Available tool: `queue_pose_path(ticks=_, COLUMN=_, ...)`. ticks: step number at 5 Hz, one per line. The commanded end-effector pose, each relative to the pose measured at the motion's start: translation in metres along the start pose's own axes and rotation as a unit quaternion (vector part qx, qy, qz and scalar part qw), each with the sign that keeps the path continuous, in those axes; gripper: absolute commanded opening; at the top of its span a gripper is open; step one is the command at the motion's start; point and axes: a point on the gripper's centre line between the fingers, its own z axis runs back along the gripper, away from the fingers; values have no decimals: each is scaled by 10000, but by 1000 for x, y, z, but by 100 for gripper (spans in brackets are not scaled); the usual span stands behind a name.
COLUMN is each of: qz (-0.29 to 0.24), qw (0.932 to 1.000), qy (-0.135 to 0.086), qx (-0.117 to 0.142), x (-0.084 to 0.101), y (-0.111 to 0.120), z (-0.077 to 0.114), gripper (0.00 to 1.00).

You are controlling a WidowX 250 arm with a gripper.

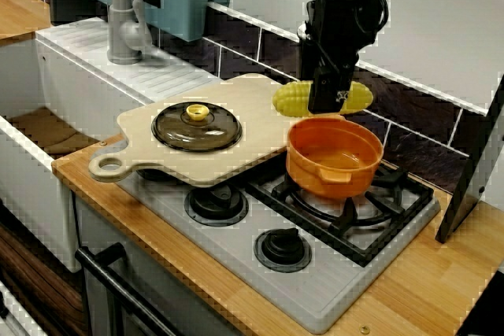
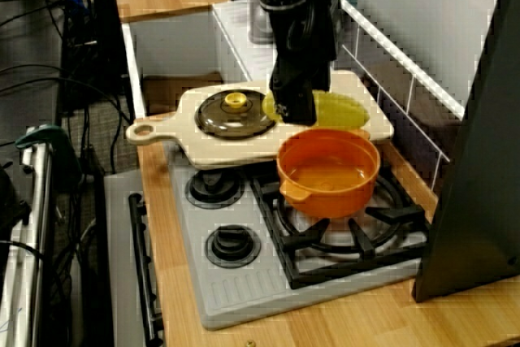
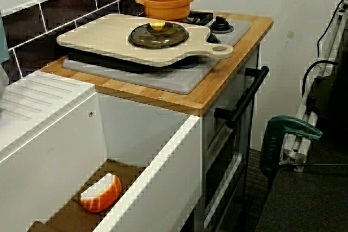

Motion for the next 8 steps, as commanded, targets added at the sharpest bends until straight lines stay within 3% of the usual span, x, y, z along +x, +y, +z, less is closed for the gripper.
queue_pose_path(ticks=1, qz=6, qw=9999, qy=-84, qx=128, x=9, y=-7, z=4, gripper=0)
queue_pose_path(ticks=2, qz=109, qw=9998, qy=25, qx=139, x=9, y=-7, z=3, gripper=0)
queue_pose_path(ticks=3, qz=96, qw=9999, qy=33, qx=121, x=7, y=-4, z=5, gripper=100)
queue_pose_path(ticks=6, qz=390, qw=9992, qy=-48, qx=37, x=-3, y=8, z=20, gripper=100)
queue_pose_path(ticks=8, qz=1081, qw=9941, qy=64, qx=94, x=-25, y=29, z=23, gripper=100)
